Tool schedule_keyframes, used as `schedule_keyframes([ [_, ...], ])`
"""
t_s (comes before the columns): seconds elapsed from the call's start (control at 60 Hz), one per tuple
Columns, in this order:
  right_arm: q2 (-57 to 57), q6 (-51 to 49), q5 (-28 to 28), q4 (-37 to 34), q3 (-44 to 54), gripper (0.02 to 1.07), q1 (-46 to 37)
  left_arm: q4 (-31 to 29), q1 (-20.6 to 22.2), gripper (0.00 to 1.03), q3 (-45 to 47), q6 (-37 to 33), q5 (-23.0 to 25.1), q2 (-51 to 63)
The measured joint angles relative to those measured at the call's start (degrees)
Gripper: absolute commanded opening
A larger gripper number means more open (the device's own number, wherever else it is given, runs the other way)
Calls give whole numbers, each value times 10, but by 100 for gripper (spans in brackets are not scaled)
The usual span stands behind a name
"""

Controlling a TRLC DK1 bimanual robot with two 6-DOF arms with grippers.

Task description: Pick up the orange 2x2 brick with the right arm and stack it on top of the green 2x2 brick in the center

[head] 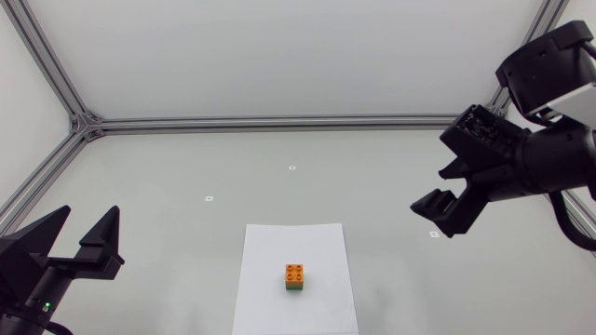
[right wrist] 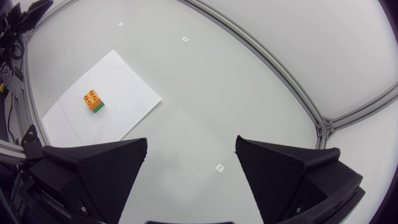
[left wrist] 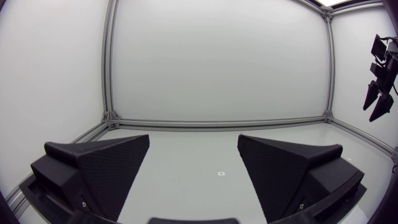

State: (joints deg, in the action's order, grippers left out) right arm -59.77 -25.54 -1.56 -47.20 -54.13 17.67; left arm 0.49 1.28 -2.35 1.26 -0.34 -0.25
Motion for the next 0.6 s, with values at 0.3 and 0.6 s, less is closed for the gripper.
schedule_keyframes([
  [0.3,136,-5,-17,74,86,103,-93,0,0,99,0,0,0,0],
  [0.6,274,27,-25,200,205,103,-164,0,0,99,0,0,0,0],
])
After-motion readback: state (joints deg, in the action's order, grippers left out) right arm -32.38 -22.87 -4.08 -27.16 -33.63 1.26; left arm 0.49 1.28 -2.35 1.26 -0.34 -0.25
